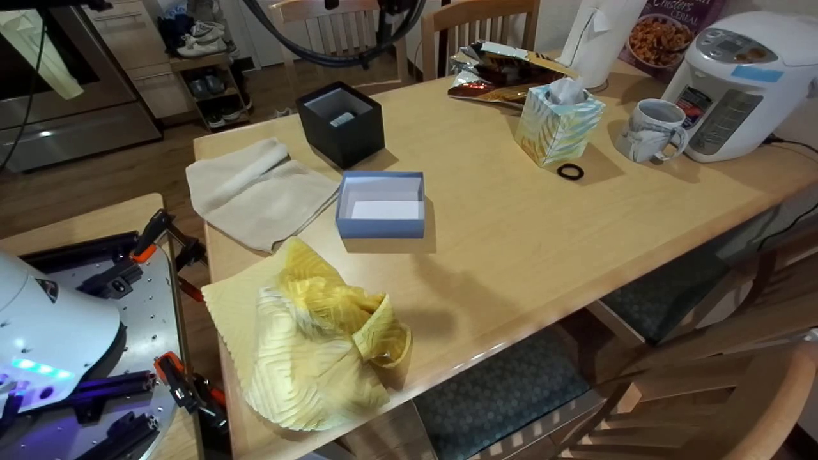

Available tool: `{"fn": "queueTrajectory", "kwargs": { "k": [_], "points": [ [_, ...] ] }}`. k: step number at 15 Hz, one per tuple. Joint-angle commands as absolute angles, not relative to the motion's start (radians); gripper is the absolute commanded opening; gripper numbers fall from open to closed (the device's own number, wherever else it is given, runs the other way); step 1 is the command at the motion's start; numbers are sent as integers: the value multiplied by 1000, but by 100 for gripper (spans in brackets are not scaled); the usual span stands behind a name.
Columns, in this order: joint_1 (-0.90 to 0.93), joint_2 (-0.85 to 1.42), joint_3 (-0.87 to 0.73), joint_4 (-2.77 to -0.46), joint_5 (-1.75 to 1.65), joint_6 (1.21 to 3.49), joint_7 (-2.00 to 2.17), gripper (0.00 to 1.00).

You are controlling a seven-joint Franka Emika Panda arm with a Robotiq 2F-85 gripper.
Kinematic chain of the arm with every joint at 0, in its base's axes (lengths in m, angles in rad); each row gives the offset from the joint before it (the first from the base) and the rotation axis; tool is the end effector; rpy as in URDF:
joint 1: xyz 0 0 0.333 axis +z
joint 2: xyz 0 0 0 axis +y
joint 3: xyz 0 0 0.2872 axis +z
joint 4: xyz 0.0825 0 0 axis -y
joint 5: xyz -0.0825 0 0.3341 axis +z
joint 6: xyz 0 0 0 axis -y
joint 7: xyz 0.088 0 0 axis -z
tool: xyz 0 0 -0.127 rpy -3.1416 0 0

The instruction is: Remove the bottle from the black box and put it on the table upright

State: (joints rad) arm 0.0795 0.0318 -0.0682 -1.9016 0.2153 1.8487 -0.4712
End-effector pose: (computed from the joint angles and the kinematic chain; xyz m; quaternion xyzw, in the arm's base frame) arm 0.5107 0.0270 0.4442 -0.9727 -0.2045 0.0179 0.1078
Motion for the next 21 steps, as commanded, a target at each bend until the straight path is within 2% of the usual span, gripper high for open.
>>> {"fn": "queueTrajectory", "kwargs": {
  "k": [1, 13, 21],
  "points": [
    [65, 93, -10, -1872, 331, 1861, -400, 100],
    [133, 150, 111, -1995, 263, 2061, -97, 100],
    [249, 274, 149, -1888, -50, 1982, 170, 100]
  ]
}}
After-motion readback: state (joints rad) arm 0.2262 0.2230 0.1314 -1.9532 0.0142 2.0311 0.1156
